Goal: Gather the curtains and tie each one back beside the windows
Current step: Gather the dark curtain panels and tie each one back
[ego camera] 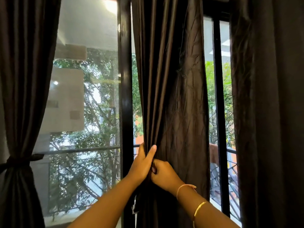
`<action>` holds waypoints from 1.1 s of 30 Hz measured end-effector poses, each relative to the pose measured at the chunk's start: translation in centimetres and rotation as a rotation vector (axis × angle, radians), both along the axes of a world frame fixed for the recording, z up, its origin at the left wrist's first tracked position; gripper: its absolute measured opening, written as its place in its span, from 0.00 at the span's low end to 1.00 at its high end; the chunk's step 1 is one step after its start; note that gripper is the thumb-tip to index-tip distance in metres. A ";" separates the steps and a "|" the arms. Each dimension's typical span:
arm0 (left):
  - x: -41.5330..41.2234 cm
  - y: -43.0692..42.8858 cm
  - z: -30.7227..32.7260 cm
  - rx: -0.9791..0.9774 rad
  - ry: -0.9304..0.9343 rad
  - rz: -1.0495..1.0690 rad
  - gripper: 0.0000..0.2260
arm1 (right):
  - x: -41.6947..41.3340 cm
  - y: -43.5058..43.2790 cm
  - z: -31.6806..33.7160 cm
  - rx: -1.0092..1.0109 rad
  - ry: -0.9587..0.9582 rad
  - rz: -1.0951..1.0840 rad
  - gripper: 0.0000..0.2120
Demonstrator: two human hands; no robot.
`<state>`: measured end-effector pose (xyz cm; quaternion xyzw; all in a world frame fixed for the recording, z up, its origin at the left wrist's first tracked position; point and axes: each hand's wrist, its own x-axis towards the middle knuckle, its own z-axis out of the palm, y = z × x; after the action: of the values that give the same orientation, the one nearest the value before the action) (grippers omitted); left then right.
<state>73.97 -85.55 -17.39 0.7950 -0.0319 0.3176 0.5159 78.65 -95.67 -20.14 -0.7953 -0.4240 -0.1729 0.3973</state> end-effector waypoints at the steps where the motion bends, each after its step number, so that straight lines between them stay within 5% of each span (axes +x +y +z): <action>1: 0.0 -0.3 -0.2 0.010 -0.006 0.010 0.29 | 0.0 -0.2 -0.2 -0.017 0.030 0.011 0.03; 8: 0.8 -1.5 -0.9 0.205 0.021 0.294 0.27 | -0.5 -2.7 0.5 -0.072 0.148 0.181 0.15; 15: 1.0 -3.1 -0.4 0.281 0.050 0.301 0.26 | 0.0 -7.8 4.2 0.212 -0.162 -0.363 0.28; 19: 1.2 -2.7 -0.8 0.291 0.059 0.412 0.28 | 2.5 -10.5 5.4 0.440 -0.028 -0.439 0.37; 25: 1.8 -1.8 -0.5 0.297 0.033 0.470 0.28 | 6.4 -12.5 5.3 0.564 0.411 -0.233 0.51; 28: 2.3 -1.6 -0.5 0.282 0.013 0.511 0.27 | 7.9 -12.6 5.1 0.604 0.478 -0.085 0.46; 33: 2.8 -2.1 -0.8 0.246 -0.032 0.513 0.25 | 7.5 -10.7 5.7 0.412 0.315 -0.079 0.19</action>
<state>76.81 -87.70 -18.18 0.8287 0.1238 0.4439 0.3177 86.16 -106.36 -14.44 -0.7306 -0.2813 -0.1451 0.6050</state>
